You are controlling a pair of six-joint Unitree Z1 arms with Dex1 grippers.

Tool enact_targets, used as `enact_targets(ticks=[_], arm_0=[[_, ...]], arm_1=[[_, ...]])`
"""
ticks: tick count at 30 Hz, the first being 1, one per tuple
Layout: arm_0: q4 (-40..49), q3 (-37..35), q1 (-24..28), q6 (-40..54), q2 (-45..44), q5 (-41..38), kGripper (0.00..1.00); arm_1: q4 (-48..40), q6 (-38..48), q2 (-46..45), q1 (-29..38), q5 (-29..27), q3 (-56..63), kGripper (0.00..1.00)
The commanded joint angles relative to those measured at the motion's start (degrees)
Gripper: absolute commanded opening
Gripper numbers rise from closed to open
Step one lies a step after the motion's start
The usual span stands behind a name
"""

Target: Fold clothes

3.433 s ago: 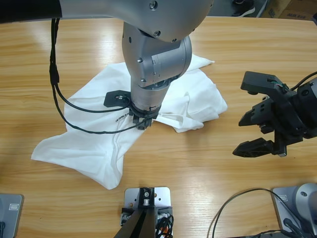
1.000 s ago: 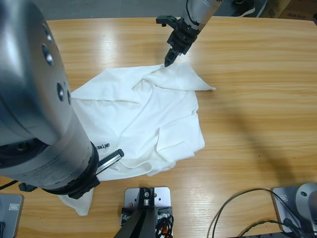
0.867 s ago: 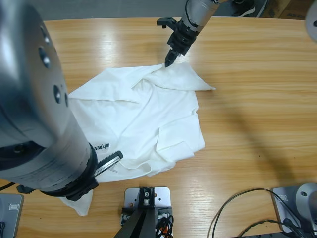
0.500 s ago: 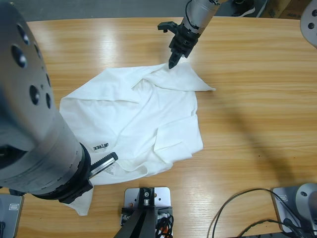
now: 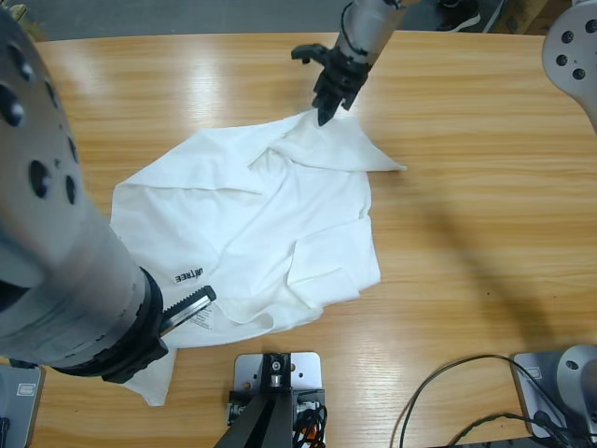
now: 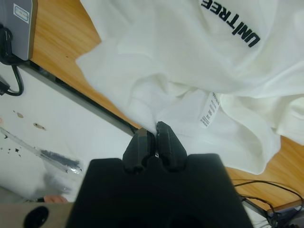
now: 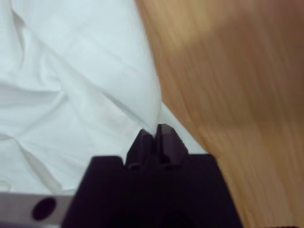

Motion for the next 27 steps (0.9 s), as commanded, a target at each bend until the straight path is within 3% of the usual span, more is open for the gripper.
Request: enact_targets(ticks=[1, 7, 10, 14, 21, 27], arm_0=[[2.33, 1.04, -0.78, 0.99, -2.89, 1.84, 0.0], [3.51, 0.66, -0.15, 7.63, -6.75, 6.78, 0.0], [4.2, 0.66, 2.91, 13.7, -7.46, 7.85, 0.0], [4.3, 0.69, 11.65, 24.37, -7.93, 9.17, 0.0], [3.28, -0.49, 33.92, 44.99, -4.21, 9.77, 0.0], [2.68, -6.32, 44.9, 54.69, -2.89, 12.44, 0.0]], arm_1=[[3.05, 2.72, -3.76, -5.88, 2.21, -0.65, 0.0], [3.08, 5.31, -9.32, -13.65, 1.19, -0.93, 0.0], [3.5, 6.27, -12.62, -17.76, 0.08, 1.37, 0.0], [3.5, 7.05, -15.4, -20.78, -2.91, 7.56, 0.0], [0.53, 8.54, -21.09, -27.39, -6.3, 20.92, 0.0], [-6.83, 10.33, -30.48, -31.56, -7.92, 37.35, 0.0]])
